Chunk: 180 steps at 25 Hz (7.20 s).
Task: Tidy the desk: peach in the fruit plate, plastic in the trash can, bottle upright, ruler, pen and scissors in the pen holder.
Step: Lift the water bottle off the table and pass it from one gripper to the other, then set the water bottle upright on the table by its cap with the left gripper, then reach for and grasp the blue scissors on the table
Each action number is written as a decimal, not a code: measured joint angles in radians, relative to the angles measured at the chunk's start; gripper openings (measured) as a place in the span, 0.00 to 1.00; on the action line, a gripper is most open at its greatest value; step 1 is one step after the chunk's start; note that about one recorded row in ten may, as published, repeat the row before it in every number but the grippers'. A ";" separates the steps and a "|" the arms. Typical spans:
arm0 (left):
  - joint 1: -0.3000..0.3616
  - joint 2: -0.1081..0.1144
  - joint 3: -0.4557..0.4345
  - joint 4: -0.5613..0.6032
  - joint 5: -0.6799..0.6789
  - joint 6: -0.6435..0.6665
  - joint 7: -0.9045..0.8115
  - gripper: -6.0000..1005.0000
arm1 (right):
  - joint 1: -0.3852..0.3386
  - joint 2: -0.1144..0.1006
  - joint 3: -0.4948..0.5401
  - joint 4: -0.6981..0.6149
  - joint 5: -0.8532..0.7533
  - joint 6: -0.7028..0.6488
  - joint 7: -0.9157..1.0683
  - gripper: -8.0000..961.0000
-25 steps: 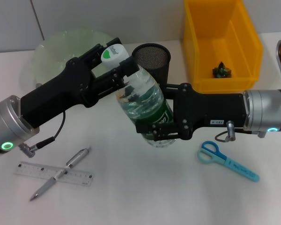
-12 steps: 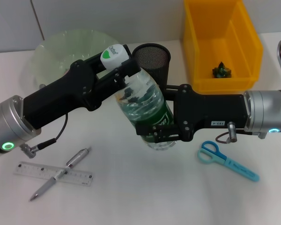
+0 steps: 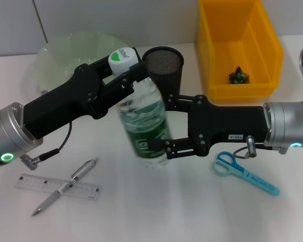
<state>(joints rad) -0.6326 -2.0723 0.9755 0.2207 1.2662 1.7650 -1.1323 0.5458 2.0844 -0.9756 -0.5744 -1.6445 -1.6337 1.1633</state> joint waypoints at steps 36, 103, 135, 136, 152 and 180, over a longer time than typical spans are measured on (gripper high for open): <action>0.178 0.002 -0.102 0.145 -0.006 -0.289 0.355 0.45 | -0.195 -0.011 0.205 -0.033 0.033 0.011 0.004 0.88; 0.341 0.024 -0.083 0.345 0.247 -0.242 0.190 0.80 | -0.105 -0.018 0.062 -0.977 -0.754 -0.157 1.152 0.87; 0.331 0.010 -0.047 0.338 0.265 -0.244 0.194 0.80 | -0.025 -0.001 -0.387 -0.872 -1.065 -0.124 1.337 0.81; 0.331 0.010 -0.044 0.338 0.265 -0.244 0.194 0.80 | -0.023 -0.001 -0.388 -0.864 -1.065 -0.117 1.349 0.81; 0.328 0.006 -0.039 0.326 0.265 -0.244 0.198 0.80 | -0.005 -0.004 -0.436 -0.781 -1.068 -0.053 1.362 0.78; 0.326 0.006 -0.015 0.325 0.265 -0.234 0.198 0.80 | -0.001 -0.005 -0.481 -0.729 -1.083 0.004 1.358 0.64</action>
<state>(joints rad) -0.3070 -2.0662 0.9606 0.5461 1.5308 1.5309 -0.9343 0.5450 2.0798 -1.4565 -1.3035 -2.7276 -1.6299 2.5217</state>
